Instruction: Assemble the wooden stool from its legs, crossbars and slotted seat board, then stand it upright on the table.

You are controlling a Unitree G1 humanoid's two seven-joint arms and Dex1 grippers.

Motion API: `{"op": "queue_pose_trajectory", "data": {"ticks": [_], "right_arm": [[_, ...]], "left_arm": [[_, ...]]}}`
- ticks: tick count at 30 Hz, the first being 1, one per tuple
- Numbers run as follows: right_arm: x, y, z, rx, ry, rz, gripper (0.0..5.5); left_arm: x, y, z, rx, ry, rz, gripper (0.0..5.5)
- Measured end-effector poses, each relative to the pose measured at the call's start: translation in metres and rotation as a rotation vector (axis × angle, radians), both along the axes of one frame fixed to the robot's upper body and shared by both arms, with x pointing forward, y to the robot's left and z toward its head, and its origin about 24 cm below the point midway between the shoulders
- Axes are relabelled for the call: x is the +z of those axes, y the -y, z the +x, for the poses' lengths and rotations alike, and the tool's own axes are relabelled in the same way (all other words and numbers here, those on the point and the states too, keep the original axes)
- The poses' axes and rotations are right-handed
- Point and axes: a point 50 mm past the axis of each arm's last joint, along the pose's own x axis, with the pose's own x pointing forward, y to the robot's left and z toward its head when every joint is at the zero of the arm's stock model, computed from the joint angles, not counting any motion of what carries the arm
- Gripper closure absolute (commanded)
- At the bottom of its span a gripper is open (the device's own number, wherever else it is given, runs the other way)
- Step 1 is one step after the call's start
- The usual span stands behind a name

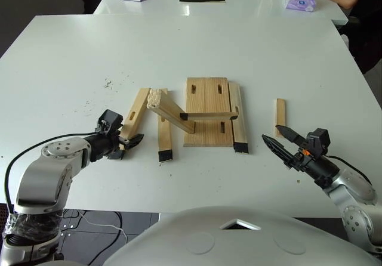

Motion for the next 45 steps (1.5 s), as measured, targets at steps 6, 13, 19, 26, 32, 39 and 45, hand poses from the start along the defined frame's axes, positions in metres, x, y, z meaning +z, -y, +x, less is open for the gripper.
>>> {"op": "queue_pose_trajectory", "data": {"ticks": [6,13,19,26,32,39,45], "right_arm": [[0.000,0.003,0.004,0.017,0.001,-0.009,2.22],[0.004,0.008,0.010,0.035,0.016,-0.033,2.22],[0.006,0.011,0.015,0.039,0.023,-0.045,2.22],[0.015,0.023,0.024,0.000,0.052,-0.029,2.22],[0.037,0.044,0.040,-0.090,0.123,0.034,2.22],[0.128,0.023,0.077,0.156,0.371,0.205,2.22],[0.191,-0.017,0.075,0.498,0.480,0.267,2.22]], "left_arm": [[-0.014,-0.002,-0.003,0.074,-0.013,0.018,1.47],[-0.022,0.003,-0.003,0.078,0.022,-0.021,2.66],[-0.027,0.004,0.000,0.065,0.047,-0.035,3.47],[-0.028,-0.011,0.031,0.199,0.202,-0.131,3.47],[0.056,-0.010,0.095,0.163,0.644,-0.230,3.47],[0.196,0.097,0.087,-0.571,0.937,-0.706,3.47],[0.206,0.139,0.036,-0.994,0.791,-0.871,3.47]]}}
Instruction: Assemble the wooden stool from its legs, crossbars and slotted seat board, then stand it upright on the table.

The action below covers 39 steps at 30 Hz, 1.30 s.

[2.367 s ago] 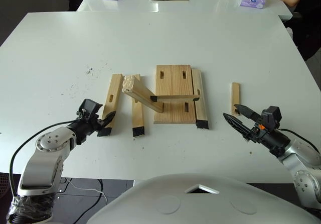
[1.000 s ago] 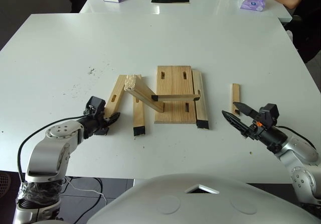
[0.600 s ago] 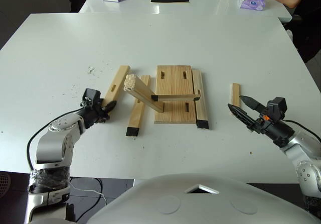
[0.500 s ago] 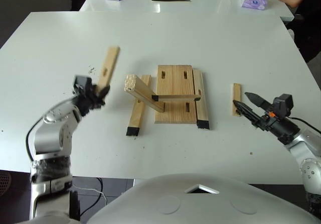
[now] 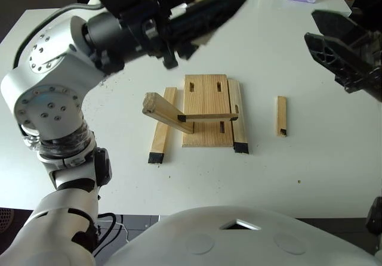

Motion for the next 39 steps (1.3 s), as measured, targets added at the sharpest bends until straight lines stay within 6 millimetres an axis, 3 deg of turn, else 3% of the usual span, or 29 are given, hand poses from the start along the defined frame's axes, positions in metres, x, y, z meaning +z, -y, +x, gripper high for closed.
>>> {"op": "queue_pose_trajectory", "data": {"ticks": [7,21,34,39], "right_arm": [[0.013,-0.017,-0.011,0.162,0.018,-0.025,1.42],[0.015,-0.025,-0.014,0.282,0.042,-0.059,1.42],[0.016,-0.023,-0.013,0.304,0.050,-0.070,3.38],[0.015,-0.025,-0.016,0.328,0.046,-0.088,3.46]], "left_arm": [[-0.013,0.002,-0.010,-0.067,-0.023,0.104,3.47],[-0.031,0.001,-0.010,-0.155,-0.106,0.173,3.47],[-0.044,-0.005,-0.010,-0.141,-0.117,0.209,3.47],[-0.047,-0.007,-0.012,-0.164,-0.122,0.232,3.47]]}}
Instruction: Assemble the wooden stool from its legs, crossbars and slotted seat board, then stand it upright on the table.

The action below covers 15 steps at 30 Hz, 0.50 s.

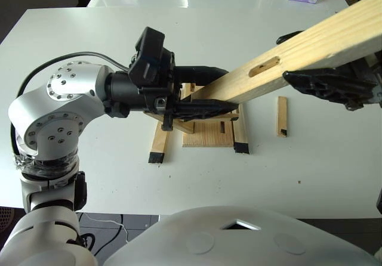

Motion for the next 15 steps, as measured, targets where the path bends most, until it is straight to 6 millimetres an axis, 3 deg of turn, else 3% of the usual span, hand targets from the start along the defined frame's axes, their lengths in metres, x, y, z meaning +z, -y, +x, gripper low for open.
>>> {"op": "queue_pose_trajectory", "data": {"ticks": [5,11,15], "right_arm": [[-0.004,0.000,-0.001,-0.005,-0.017,-0.009,3.46],[-0.007,0.001,0.002,-0.073,0.001,-0.010,3.47],[-0.003,0.002,0.008,-0.141,0.023,0.031,3.47]], "left_arm": [[-0.003,0.000,0.001,-0.003,-0.026,0.019,3.47],[-0.003,-0.003,0.012,0.059,-0.073,0.003,2.46],[0.016,0.001,0.025,0.133,-0.060,-0.126,1.85]]}}
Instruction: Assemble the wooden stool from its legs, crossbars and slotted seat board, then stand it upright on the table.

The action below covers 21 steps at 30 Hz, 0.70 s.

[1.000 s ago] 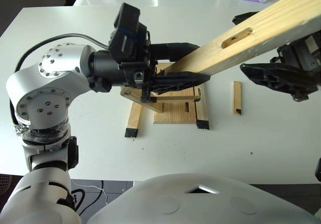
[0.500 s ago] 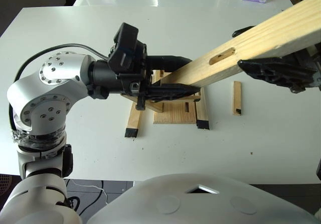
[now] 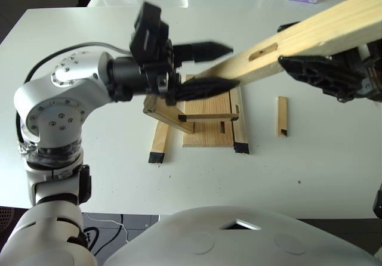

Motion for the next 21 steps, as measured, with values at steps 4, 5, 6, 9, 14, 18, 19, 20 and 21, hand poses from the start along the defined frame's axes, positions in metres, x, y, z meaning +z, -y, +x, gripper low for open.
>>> {"op": "queue_pose_trajectory", "data": {"ticks": [4,5,6,9,14,18,19,20,21], "right_arm": [[0.000,0.002,0.002,-0.025,0.027,-0.018,3.47],[-0.001,0.004,0.005,-0.051,0.040,-0.034,3.47],[-0.002,0.010,0.009,-0.098,0.045,-0.055,3.47],[-0.008,0.027,0.023,-0.232,0.055,-0.109,3.47],[-0.029,0.053,0.029,-0.369,0.073,-0.308,3.47],[-0.068,0.053,0.021,-0.299,0.005,-0.453,3.47],[-0.074,0.050,0.018,-0.275,-0.003,-0.468,3.47],[-0.080,0.045,0.014,-0.236,-0.007,-0.482,3.47],[-0.082,0.040,0.012,-0.210,-0.006,-0.486,3.47]], "left_arm": [[0.016,-0.004,0.013,0.110,0.022,-0.080,1.77],[0.016,-0.004,0.015,0.121,0.018,-0.083,1.77],[0.016,-0.006,0.018,0.147,0.013,-0.085,1.77],[0.016,-0.014,0.031,0.238,0.021,-0.095,1.77],[-0.002,-0.059,0.068,0.556,0.094,0.029,1.77],[-0.064,-0.097,0.075,0.666,0.124,0.358,1.77],[-0.077,-0.100,0.073,0.651,0.105,0.404,1.77],[-0.097,-0.104,0.070,0.630,0.063,0.461,1.77],[-0.109,-0.107,0.068,0.622,0.038,0.496,1.77]]}}
